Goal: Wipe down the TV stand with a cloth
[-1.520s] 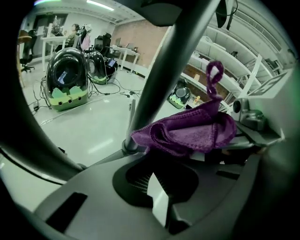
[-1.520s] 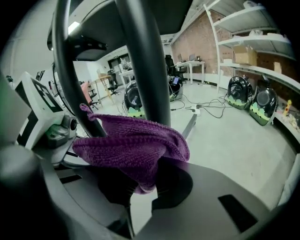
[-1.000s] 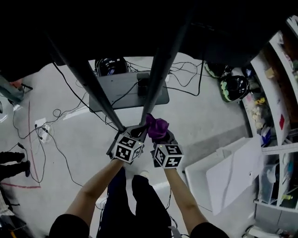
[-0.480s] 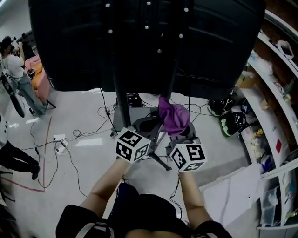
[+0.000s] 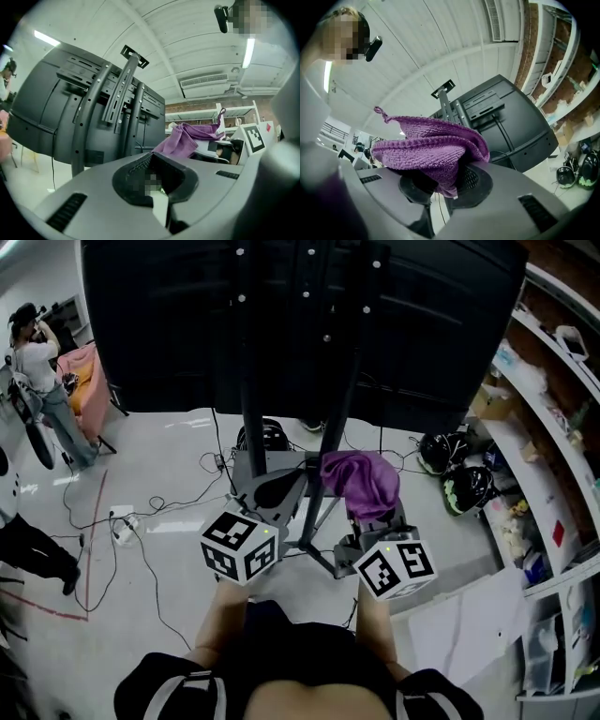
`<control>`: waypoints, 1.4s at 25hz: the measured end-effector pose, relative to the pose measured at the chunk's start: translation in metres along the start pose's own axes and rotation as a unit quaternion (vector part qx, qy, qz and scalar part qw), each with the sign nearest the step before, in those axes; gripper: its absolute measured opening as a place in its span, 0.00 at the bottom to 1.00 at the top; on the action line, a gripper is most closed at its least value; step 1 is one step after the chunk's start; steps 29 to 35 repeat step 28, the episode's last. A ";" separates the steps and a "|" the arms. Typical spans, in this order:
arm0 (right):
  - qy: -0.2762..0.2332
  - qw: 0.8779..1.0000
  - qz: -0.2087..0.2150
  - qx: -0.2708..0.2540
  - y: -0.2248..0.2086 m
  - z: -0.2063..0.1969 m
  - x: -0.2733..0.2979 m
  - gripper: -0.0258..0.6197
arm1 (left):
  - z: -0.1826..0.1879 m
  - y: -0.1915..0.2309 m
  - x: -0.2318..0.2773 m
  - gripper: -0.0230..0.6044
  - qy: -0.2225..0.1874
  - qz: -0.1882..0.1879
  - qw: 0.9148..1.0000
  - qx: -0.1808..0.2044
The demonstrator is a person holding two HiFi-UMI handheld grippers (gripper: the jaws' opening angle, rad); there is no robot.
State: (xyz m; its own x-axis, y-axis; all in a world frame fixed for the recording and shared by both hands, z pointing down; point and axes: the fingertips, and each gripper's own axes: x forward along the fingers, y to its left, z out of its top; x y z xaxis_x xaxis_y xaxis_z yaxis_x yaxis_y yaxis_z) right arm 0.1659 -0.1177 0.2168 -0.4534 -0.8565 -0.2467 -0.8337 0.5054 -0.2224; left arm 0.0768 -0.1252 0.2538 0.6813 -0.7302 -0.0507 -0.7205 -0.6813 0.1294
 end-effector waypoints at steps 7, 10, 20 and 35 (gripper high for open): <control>0.022 0.999 -0.007 -0.024 -0.006 -0.015 -0.002 0.14 | -0.007 0.001 0.006 0.05 -0.004 0.007 1.000 0.003; 0.022 0.999 -0.015 -0.029 -0.011 -0.015 -0.007 0.14 | -0.012 -0.005 0.012 0.05 0.007 0.006 1.000 0.017; 0.036 0.999 -0.029 -0.004 -0.024 -0.031 -0.018 0.14 | -0.039 -0.018 0.020 0.05 0.051 -0.004 0.998 0.026; 0.044 0.998 -0.039 0.007 -0.027 -0.040 -0.025 0.14 | -0.047 -0.023 0.018 0.05 0.053 -0.025 0.998 -0.008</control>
